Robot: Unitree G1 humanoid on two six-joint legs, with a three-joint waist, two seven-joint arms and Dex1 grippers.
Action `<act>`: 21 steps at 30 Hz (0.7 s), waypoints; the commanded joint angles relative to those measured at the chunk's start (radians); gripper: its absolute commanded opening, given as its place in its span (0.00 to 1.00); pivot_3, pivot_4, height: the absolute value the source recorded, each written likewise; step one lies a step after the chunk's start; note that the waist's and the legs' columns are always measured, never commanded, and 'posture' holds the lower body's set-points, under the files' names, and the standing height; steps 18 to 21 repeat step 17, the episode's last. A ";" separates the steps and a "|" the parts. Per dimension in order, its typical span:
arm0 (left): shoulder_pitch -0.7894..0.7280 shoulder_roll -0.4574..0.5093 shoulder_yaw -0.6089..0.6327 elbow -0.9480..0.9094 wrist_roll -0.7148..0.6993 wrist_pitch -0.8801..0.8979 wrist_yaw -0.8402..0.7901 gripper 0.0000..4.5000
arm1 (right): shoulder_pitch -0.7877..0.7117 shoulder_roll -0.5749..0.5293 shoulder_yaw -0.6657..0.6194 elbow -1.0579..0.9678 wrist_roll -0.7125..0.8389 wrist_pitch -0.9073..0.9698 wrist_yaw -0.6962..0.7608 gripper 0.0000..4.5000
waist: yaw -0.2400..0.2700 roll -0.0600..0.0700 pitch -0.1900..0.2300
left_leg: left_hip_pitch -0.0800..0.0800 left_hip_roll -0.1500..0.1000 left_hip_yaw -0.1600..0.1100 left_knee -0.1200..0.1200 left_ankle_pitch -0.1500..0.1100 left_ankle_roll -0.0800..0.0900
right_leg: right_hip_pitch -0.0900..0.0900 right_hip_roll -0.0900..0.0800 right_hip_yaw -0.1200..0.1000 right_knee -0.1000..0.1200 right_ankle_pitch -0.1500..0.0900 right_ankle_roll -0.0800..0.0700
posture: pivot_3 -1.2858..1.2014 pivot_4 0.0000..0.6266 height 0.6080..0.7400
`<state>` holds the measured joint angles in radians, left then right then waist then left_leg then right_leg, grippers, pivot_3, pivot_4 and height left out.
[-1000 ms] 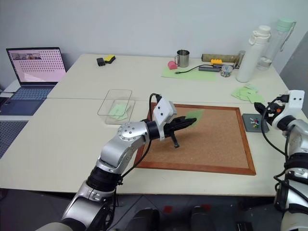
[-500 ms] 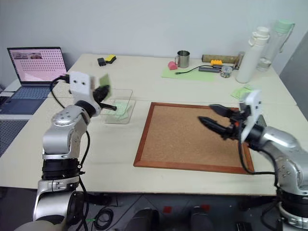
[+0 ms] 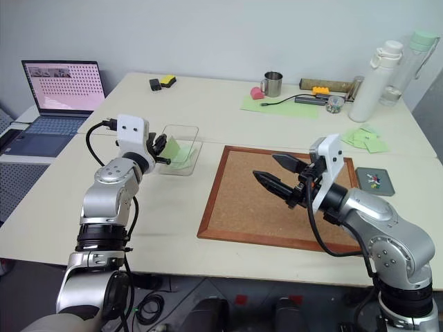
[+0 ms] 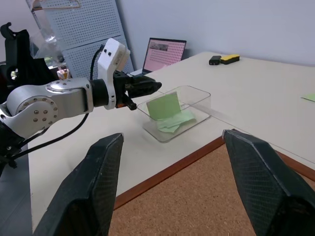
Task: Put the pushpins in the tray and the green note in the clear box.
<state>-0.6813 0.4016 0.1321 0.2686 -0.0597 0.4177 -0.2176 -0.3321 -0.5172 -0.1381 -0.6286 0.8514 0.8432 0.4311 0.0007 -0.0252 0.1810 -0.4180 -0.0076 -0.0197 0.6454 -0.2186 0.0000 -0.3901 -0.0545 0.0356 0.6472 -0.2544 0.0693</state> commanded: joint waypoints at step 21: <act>0.292 0.281 -0.235 -0.550 -0.274 0.162 -0.703 0.49 | 0.344 -0.249 -0.201 -0.057 -0.108 -0.093 0.115 0.75 | -0.005 0.001 0.000 | 0.003 0.003 0.002 -0.001 0.000 0.000 | 0.001 0.001 0.002 0.000 -0.005 -0.008 | 0.52 0.24 1.00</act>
